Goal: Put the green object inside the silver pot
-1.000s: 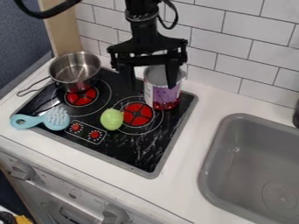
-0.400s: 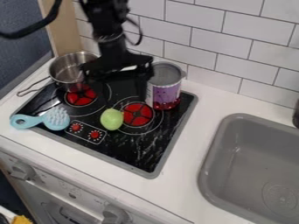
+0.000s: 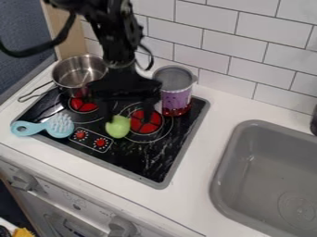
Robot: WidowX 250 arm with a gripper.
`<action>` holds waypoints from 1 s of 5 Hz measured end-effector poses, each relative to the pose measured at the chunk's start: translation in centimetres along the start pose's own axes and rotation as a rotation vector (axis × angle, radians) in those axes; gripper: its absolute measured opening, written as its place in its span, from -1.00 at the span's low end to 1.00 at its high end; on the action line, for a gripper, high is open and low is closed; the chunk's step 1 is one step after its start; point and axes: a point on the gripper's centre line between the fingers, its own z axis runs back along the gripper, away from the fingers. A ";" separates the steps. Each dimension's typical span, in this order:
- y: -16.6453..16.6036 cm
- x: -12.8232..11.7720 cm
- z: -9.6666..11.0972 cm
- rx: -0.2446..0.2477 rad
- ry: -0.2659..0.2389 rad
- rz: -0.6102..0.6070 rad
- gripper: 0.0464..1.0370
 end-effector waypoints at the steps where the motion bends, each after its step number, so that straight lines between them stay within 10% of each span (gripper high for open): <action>1: -0.1 -0.3 -1.6 0.025 0.017 -0.018 0.92; 3: 0.3 0.0 -2.5 0.060 0.018 0.005 0.36; 5: 0.3 -0.5 -2.4 0.047 0.053 0.003 0.36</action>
